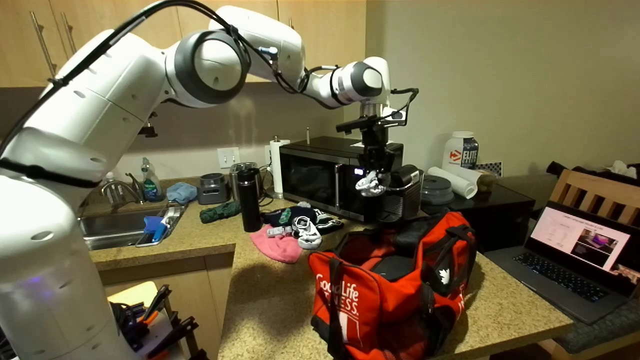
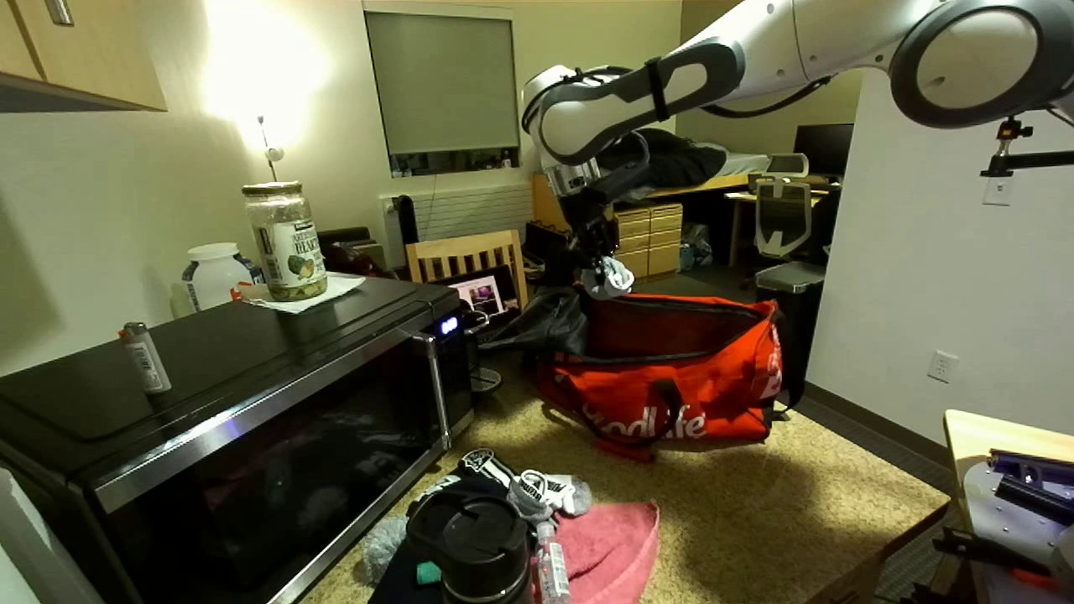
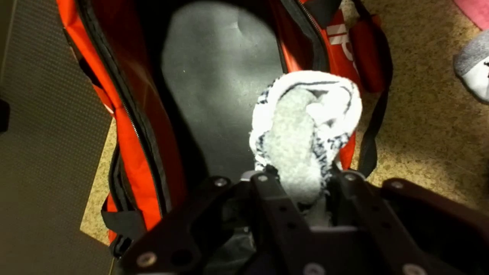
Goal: Pick up the pair of socks and put it in the bag
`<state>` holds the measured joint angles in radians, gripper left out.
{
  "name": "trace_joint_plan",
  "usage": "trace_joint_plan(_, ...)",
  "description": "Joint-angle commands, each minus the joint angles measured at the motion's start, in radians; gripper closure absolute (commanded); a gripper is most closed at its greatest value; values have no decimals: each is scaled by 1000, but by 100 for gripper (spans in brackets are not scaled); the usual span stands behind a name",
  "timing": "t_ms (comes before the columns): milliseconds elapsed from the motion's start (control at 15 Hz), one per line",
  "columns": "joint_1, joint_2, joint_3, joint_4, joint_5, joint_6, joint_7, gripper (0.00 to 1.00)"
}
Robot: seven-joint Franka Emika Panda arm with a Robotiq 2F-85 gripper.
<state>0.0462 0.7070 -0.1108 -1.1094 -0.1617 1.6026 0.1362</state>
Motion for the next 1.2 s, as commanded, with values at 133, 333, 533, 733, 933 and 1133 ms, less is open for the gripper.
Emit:
trace_joint_plan(133, 24, 9, -1, 45, -76, -46, 25, 90)
trace_joint_plan(333, 30, -6, 5, 55, -63, -97, 42, 90)
trace_joint_plan(533, 21, -28, 9, 91, -47, -166, 38, 90)
trace_joint_plan(733, 31, -57, 8, 130, -12, -221, 47, 90)
trace_joint_plan(933, 29, -61, 7, 180, 8, -272, 91, 90)
trace_joint_plan(1133, -57, -64, -12, 71, 45, -163, 76, 90)
